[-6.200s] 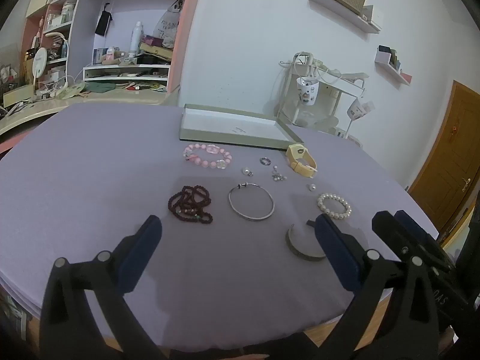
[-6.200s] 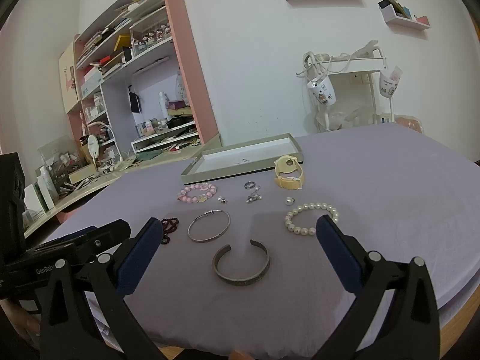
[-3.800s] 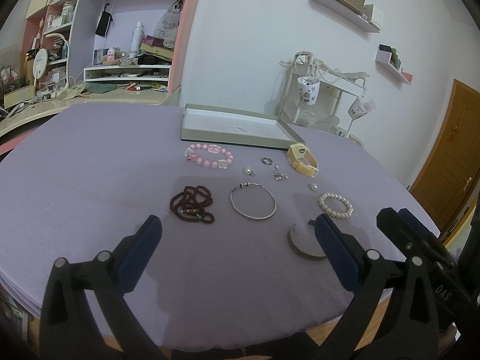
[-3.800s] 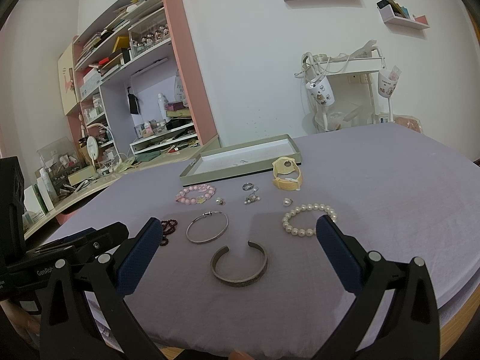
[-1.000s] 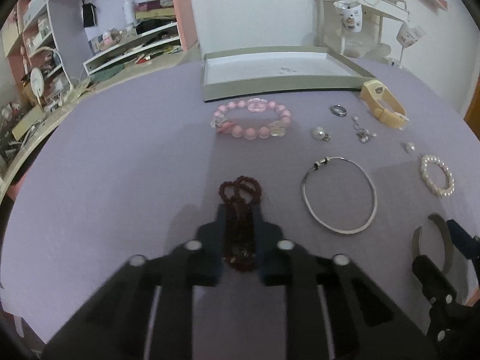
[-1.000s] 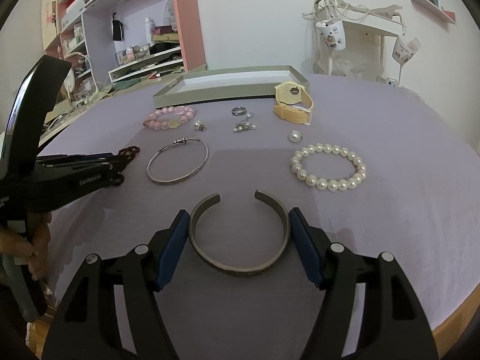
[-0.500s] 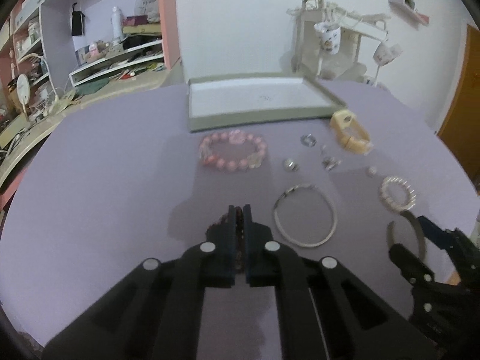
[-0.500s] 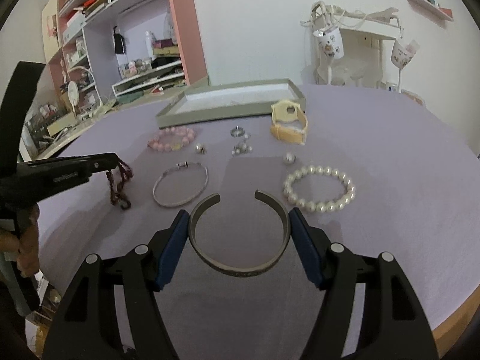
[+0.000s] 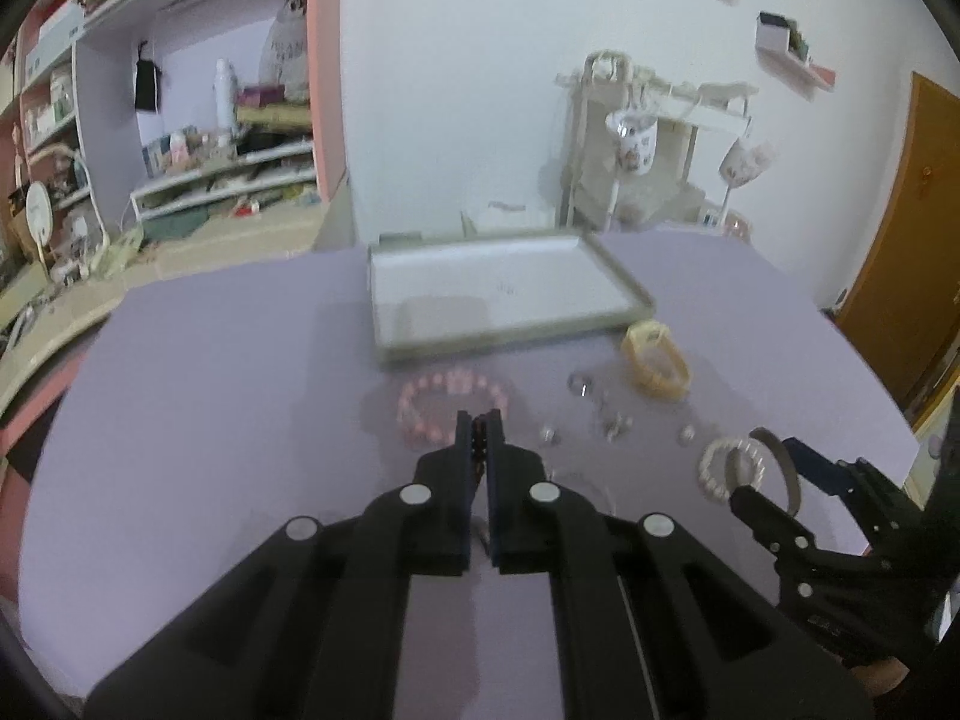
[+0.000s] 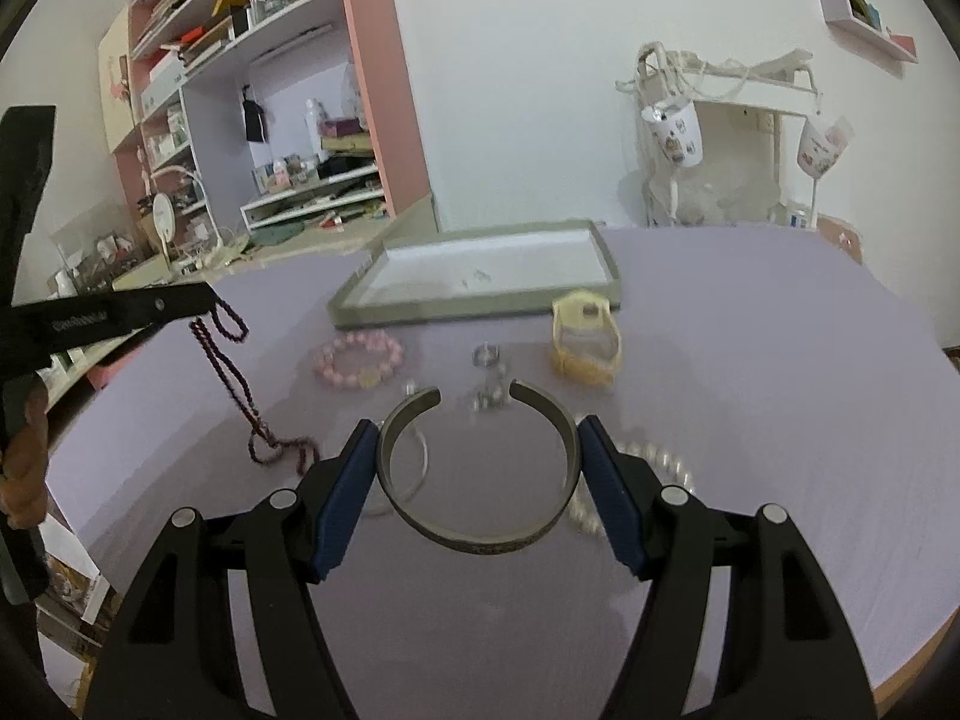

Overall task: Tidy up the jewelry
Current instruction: 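Carry the cuff with the right tool into the tray while the left drops the bead necklace there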

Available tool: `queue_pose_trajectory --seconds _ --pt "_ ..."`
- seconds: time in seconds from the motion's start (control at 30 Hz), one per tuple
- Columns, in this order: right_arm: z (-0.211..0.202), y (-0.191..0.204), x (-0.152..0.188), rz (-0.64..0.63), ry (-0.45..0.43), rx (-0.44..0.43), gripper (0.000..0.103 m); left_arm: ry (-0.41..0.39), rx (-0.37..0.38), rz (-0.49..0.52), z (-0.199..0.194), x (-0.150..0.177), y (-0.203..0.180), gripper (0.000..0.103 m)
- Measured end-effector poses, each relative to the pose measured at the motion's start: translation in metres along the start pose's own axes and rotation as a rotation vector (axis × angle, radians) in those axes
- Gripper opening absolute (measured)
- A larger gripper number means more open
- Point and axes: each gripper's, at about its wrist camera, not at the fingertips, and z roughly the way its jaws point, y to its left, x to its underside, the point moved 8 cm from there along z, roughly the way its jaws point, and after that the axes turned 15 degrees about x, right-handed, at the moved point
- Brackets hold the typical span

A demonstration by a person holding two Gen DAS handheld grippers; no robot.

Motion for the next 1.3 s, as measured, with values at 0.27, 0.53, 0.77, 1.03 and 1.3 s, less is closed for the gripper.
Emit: queue_pose_trajectory --seconds 0.27,0.53,0.77,1.03,1.3 --pt "0.013 0.0 -0.067 -0.033 -0.05 -0.002 0.069 -0.077 -0.01 0.053 -0.019 -0.093 -0.008 0.004" --pt "0.067 0.009 -0.128 -0.06 -0.034 -0.011 0.069 -0.102 -0.024 0.068 0.014 -0.181 -0.003 0.004" --pt "0.141 0.021 -0.165 -0.058 0.028 -0.005 0.069 -0.106 -0.069 0.07 0.06 -0.226 0.026 0.004" --pt "0.227 0.022 -0.173 -0.063 0.135 0.032 0.069 -0.027 -0.043 0.024 0.141 -0.22 0.068 0.004" --pt "0.264 0.017 -0.169 -0.074 0.18 0.069 0.069 0.007 -0.072 -0.002 0.183 -0.21 0.095 0.004"
